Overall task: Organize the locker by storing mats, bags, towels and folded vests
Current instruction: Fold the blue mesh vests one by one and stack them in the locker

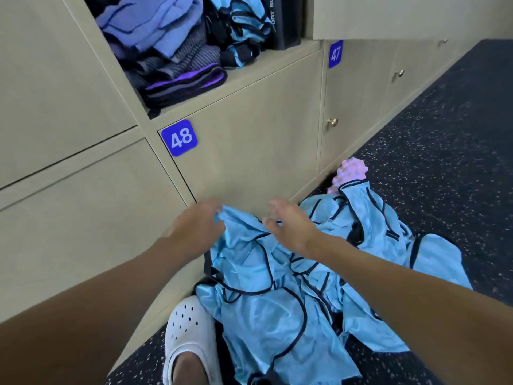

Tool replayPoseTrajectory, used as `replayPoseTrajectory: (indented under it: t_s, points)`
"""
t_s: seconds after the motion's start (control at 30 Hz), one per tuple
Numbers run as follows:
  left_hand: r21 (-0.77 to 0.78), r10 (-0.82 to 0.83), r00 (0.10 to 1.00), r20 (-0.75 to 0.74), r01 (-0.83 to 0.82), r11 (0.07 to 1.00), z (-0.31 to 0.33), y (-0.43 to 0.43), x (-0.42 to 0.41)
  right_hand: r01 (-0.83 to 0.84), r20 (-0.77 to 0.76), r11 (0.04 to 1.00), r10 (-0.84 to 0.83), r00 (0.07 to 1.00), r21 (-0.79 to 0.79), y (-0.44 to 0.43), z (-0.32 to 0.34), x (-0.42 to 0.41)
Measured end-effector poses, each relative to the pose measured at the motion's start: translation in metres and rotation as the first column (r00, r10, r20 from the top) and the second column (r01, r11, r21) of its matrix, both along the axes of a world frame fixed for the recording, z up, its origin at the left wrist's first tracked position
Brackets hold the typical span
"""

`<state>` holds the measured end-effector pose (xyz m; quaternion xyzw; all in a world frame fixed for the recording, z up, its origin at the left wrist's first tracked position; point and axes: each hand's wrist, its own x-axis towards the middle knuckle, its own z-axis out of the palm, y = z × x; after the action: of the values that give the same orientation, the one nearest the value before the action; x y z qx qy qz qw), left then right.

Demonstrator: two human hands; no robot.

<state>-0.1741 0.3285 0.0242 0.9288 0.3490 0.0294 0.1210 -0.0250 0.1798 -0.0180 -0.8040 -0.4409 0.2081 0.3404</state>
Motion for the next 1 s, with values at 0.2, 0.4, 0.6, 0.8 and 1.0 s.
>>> replayPoseTrajectory:
  t_s: [0.2,0.4,0.6,0.8,1.0]
  points:
    - [-0.115,0.106,0.994,-0.024,-0.108,0.987,-0.033,0.018,-0.019,-0.080,-0.001,0.997,0.080,0.997,0.011,0.063,-0.018,-0.029]
    - [-0.201,0.096,0.992,0.078,-0.078,0.976,-0.050,0.037,-0.020,-0.027,0.058,0.995,0.022,0.998,0.096,0.107,-0.038,-0.034]
    - [-0.218,0.108,0.989,0.103,-0.084,0.972,-0.042,0.038,-0.009,0.074,-0.040,0.978,-0.067,0.997,0.197,0.098,-0.032,-0.015]
    - [-0.331,0.132,0.980,0.152,-0.075,0.941,-0.009,0.014,0.008,0.058,-0.076,0.965,-0.040,0.996,0.254,0.055,0.027,-0.001]
    - [-0.400,0.052,0.954,0.294,0.073,0.914,0.041,-0.032,0.024,0.067,-0.016,0.922,-0.065,0.998,0.382,0.007,0.123,0.009]
